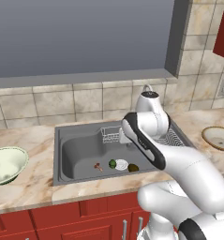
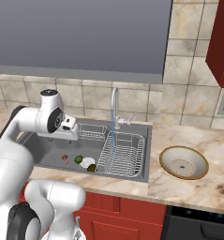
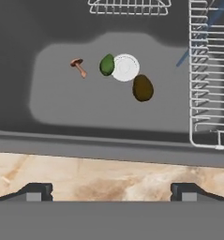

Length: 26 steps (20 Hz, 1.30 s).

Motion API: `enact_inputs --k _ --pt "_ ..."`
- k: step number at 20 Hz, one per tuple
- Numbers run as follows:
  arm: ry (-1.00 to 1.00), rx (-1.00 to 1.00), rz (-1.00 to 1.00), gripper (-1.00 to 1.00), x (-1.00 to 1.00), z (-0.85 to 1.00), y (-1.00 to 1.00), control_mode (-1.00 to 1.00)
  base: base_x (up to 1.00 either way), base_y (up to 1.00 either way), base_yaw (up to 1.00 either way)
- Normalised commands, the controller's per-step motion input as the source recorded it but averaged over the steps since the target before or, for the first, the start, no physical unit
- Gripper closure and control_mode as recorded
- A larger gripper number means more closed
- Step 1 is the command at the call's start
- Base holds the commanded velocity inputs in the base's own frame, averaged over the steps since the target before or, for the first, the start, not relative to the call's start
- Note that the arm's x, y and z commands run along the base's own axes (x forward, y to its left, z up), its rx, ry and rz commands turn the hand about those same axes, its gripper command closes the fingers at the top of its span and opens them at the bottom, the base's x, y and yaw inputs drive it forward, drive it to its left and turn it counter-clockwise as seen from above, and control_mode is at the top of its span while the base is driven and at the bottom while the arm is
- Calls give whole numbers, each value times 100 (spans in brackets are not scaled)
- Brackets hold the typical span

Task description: Pick the avocados from the sink and place them in one bowl. Place the mushroom in the other bowl. Then turn off the sink faucet.

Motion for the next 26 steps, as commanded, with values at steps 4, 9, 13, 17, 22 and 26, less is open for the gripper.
enact_inputs --k 4,9,13,17,22,26 --pt "0 0 0 -100 0 -21 16 -100 0 0 0" --pt "0 0 0 -100 0 -20 16 -100 0 0 0" --pt "0 0 0 -100 0 -21 15 -100 0 0 0" --pt "0 0 0 -100 0 -21 15 -100 0 0 0" --pt "0 0 0 -100 1 -19 12 -100 0 0 0" --pt "0 0 0 -100 5 -16 4 -100 0 0 0"
